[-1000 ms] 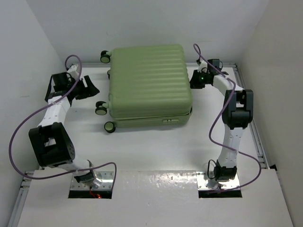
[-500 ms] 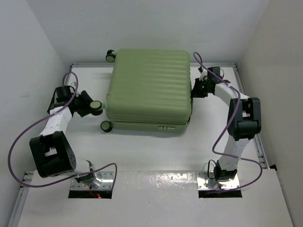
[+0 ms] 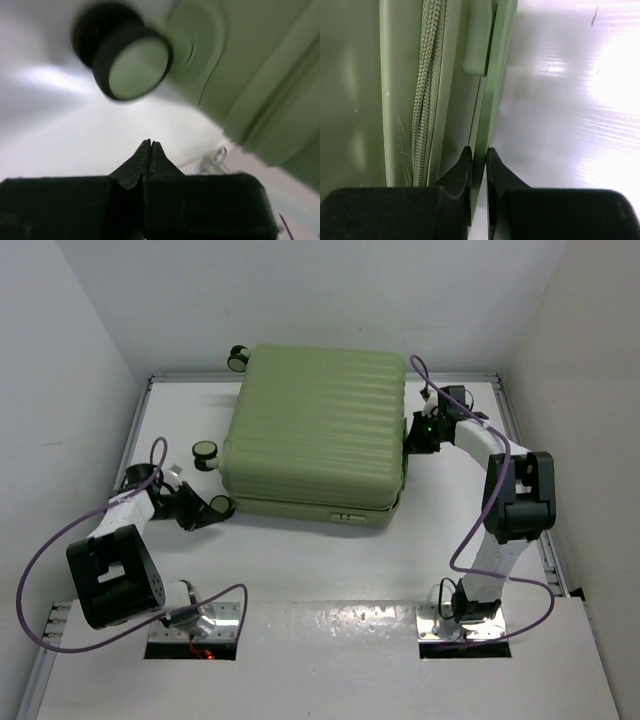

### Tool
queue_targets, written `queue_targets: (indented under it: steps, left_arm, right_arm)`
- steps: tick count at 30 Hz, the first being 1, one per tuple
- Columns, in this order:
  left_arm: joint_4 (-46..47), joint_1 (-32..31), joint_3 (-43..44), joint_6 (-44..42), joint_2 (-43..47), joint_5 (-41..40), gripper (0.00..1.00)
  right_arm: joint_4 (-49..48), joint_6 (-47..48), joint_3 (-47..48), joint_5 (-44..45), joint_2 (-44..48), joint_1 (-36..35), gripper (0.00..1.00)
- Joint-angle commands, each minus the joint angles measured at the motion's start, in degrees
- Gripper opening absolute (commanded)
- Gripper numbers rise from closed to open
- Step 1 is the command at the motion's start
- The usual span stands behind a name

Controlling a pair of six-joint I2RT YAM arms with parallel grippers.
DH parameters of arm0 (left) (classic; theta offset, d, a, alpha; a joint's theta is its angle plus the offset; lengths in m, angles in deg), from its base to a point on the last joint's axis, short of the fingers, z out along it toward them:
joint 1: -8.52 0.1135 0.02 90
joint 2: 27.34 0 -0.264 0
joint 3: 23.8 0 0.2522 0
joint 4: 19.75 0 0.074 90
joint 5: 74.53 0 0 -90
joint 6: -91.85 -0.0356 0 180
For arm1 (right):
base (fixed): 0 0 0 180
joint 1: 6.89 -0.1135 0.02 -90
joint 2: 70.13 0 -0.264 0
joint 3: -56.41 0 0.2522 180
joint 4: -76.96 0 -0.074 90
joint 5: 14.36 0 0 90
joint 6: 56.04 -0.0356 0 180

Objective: Pack the luggage

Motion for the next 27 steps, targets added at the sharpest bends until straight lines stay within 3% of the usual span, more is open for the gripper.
queue_targets:
  steps: [1,5,10,15,21,27]
  left_arm:
    - [-2.1,-0.1,-4.3,1.0,1.8,8.1,0.00]
    - [0.9,-0.1,-8.3,1.8,-1.5,10.7,0.00]
    - [15.5,0.7,-13.1,13.0,-2.8,10.7,0.00]
    - [26.6,-1.1,-17.8,23.3,-3.6,4.9,0.00]
    - [46.6,-2.2,-16.2,34.2,-8.5,-4.9,0.00]
    - [57.7,-6.0,-9.4,43.2,-19.1,-12.8,0.00]
  right_arm:
    - [15.7,0.2,-1.1,-6.5,-1.6,-2.4,0.00]
    - [16.3,-0.6,0.2,-8.1,-2.5,-2.9,0.00]
    - [17.4,-1.2,1.8,-9.5,-4.8,-3.8,0.00]
    - [18.1,-1.1,2.9,-11.3,-6.5,-4.8,0.00]
    - [19.1,0.8,0.8,-13.0,-6.0,-5.4,0.00]
    - [23.4,5.4,1.2,-18.1,-3.9,-5.2,0.00]
